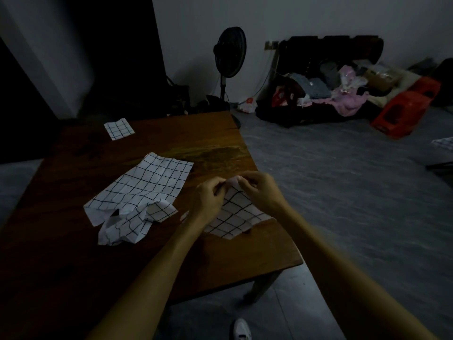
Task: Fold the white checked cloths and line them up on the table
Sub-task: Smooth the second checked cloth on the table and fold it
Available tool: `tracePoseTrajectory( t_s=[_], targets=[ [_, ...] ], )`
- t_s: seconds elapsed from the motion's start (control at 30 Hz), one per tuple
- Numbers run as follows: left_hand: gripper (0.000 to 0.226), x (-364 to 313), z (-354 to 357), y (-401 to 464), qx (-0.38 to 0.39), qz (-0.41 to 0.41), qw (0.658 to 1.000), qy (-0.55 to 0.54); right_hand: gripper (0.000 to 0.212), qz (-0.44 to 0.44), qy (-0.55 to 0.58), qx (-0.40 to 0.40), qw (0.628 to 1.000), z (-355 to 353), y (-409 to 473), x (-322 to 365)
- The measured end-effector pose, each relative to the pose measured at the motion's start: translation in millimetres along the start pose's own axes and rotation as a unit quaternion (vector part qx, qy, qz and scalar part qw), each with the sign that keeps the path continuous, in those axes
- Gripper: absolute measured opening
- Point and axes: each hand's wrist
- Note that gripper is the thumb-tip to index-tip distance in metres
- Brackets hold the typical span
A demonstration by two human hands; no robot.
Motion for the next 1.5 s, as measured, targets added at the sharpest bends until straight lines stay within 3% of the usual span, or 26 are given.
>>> tracePoseTrajectory(
  t_s=[0.1, 0.3, 0.73, 0.87, 1.0, 1.2, 1.33, 1.5],
  targets=[
    [0.025, -4.7, -4.7, 0.0, -0.01, -0.001, 1.0, 0.012, 0.028, 0.018, 0.042, -0.01, 0.999, 0.7, -2.2, 7.4],
    [0.019, -3.6, -3.0, -1.8, -0.007, 0.007, 1.0, -0.003, 0.008, -0.023, -0.014, -0.058, 0.998, 2.3, 2.7, 7.1],
    [0.022, 27.8, -12.8, -9.2, 0.099, -0.031, 0.991, 0.082, 0.01, 0.025, 0.07, -0.142, 0.987, -10.1, 2.0, 15.6],
    [0.027, 3.4, -10.7, -5.8, 0.071, -0.004, 0.997, 0.024, 0.014, 0.0, 0.019, -0.112, 0.994, -2.0, 4.1, 16.7],
    [0.018, -13.8, -10.5, 0.2, 0.021, 0.029, 0.999, -0.016, 0.016, -0.016, 0.002, -0.09, 0.996, 4.5, 6.6, 16.5],
    [0.017, 0.0, -17.2, 7.6, -0.03, -0.03, 0.995, -0.092, 0.015, 0.043, -0.08, -0.104, 0.99, 0.3, -1.5, -1.7],
    [0.014, -0.8, -17.8, 6.0, -0.017, -0.036, 0.994, -0.101, 0.012, 0.008, -0.085, -0.105, 0.991, 2.0, -4.1, 1.9],
    [0.012, -1.5, -23.4, 7.1, -0.058, -0.06, 0.986, -0.142, 0.016, 0.005, -0.051, -0.135, 0.99, -3.2, -7.4, -3.5]
  ],
)
Point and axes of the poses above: each hand's wrist, its own y-axis towards the middle knuckle, its own z-axis out of the palm, x = y × z, and after that the axes turned 2 degrees about y, right-handed
